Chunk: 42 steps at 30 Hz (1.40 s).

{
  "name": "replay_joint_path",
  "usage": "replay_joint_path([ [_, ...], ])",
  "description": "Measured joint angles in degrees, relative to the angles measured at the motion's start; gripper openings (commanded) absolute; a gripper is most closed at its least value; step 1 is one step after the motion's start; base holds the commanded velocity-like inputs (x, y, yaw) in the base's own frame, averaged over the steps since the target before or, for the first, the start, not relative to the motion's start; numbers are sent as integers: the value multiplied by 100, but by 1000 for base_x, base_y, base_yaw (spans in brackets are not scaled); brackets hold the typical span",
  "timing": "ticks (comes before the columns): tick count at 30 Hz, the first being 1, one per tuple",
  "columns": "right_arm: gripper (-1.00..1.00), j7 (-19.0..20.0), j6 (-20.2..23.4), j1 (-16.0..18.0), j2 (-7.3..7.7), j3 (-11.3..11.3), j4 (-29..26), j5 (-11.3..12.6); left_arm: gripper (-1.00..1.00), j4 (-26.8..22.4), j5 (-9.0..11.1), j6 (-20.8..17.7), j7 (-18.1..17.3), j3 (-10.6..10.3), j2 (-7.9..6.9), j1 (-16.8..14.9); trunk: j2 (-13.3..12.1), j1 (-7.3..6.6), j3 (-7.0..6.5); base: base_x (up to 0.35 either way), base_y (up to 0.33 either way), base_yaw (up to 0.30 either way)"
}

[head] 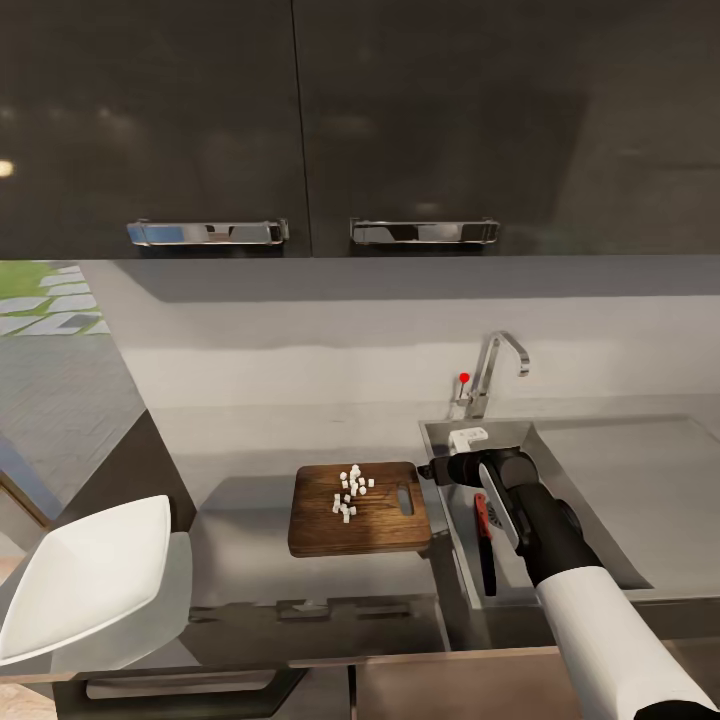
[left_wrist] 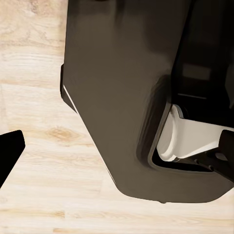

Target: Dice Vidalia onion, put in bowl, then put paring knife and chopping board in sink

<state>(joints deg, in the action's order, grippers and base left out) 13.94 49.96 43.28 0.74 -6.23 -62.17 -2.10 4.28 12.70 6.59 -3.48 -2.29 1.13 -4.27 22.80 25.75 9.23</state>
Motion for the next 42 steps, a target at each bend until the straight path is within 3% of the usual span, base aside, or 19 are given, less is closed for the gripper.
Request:
replay_joint_path([
  [42, 100, -9, 0, 0, 13, -5, -4, -3, 100, -6, 0, 5, -1, 0, -18, -1, 0, 0, 25, 0, 0, 0],
])
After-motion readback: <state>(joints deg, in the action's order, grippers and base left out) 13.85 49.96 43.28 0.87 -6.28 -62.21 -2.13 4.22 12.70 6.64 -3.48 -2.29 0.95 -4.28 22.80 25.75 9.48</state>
